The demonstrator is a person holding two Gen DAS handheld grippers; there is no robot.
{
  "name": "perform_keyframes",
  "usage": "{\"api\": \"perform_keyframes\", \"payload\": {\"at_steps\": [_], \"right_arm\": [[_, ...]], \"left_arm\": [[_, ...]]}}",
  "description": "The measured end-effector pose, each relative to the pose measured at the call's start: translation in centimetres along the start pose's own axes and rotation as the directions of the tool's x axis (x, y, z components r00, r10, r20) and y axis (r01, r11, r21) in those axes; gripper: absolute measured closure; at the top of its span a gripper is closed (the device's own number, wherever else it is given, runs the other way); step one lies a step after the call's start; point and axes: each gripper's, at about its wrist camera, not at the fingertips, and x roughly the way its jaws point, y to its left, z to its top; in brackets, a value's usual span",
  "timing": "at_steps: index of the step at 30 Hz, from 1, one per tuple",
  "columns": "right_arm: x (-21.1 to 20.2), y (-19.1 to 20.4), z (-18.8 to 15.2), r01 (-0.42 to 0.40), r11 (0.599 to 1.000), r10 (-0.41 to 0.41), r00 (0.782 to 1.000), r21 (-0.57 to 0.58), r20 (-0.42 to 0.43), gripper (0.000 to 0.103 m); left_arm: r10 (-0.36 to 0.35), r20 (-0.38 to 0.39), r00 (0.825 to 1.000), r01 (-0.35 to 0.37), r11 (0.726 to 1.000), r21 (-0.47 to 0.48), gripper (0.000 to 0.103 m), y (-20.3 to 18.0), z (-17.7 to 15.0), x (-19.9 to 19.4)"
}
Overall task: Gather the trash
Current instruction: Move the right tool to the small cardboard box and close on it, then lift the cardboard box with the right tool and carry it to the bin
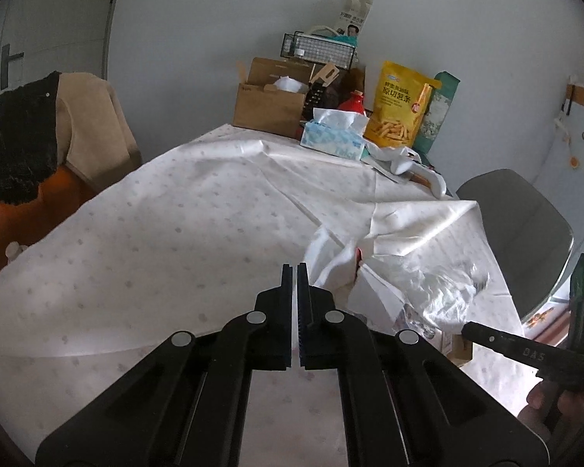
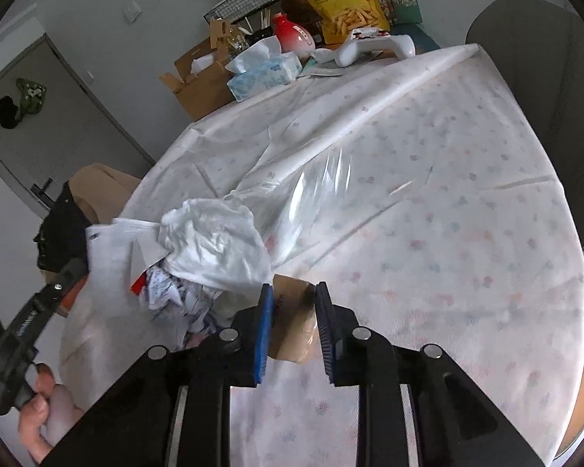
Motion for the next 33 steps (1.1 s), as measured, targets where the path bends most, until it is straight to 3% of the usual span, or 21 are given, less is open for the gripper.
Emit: {"api": "perform_keyframes", "payload": {"at_steps": [2,4,6,8,11,15,17,21,27,29,30,31,33], "right_arm": [[-0.2,-0.2,-0.2,0.001,1.0,-0.001,1.0,0.002,-0.004,0.084],[-0.4,-0.5,-0.2,-0.01,1.0,0.01,1.0,0.011,-0.007,0.082],[-0.7,-0.7,-0.2,-0.005,1.0,0.005,1.0,0.014,0.004,0.077],[-1.2,-0.9,-0.1,0.01,1.0,-0.01,1.0,0.018,0.028,0.047],[-1.2,-1.1,0.2,0.029,0.999,-0.03,0.999,0.019,0.036,0.045],[-0.4,-0.8,-0.1,0.031,1.0,-0.031,0.999,0.001,0.009,0.042],[0.1,-0.3,-0.4,0.034,0.999,-0.034,0.999,-0.019,-0.002,0.033],[1.4,0.7,-0.9,0.051,0.997,-0.053,0.998,-0.065,-0.023,0.032],[1.9,0.6,-0.9,0.042,0.998,-0.045,0.998,-0.056,-0.047,0.055],[1.6,0.6,-1.0,0.045,0.997,-0.048,0.998,-0.061,-0.049,0.066],[1.4,0.5,-1.1,0.051,0.997,-0.054,0.998,-0.065,-0.045,0.067],[1.2,0.4,-1.2,0.056,0.996,-0.059,0.997,-0.066,-0.043,0.068],[0.7,-0.2,-1.3,0.058,0.997,-0.06,0.997,-0.054,-0.037,0.07]], "left_arm": [[-0.01,-0.013,1.0,0.01,1.0,0.005,0.1,-0.2,-0.1,0.2],[-0.015,-0.02,1.0,0.015,1.0,-0.005,0.091,-0.2,-0.2,0.4],[-0.01,-0.006,1.0,0.01,1.0,-0.002,0.036,-0.3,-0.2,0.4],[-0.005,0.021,1.0,0.005,1.0,0.017,0.031,-0.6,-0.3,0.3],[0.01,-0.01,1.0,-0.01,0.999,0.043,0.031,-0.7,-0.3,1.8],[0.021,-0.064,0.998,-0.021,1.0,-0.003,0.031,0.8,-0.8,3.9],[0.031,-0.083,0.996,-0.033,0.999,-0.025,0.031,1.6,-1.2,4.6],[0.068,-0.126,0.99,-0.074,0.996,-0.051,0.031,2.9,-1.7,6.0],[0.071,-0.175,0.982,-0.081,0.995,-0.051,0.031,3.1,-1.3,8.0],[0.062,-0.182,0.981,-0.075,0.995,-0.064,0.044,3.2,-1.2,8.4],[0.053,-0.193,0.98,-0.068,0.995,-0.072,0.077,3.2,-1.3,8.6],[0.049,-0.214,0.976,-0.067,0.995,-0.077,0.09,3.2,-1.4,8.9],[0.042,-0.211,0.976,-0.061,0.994,-0.085,0.099,3.2,-1.6,8.7]]}}
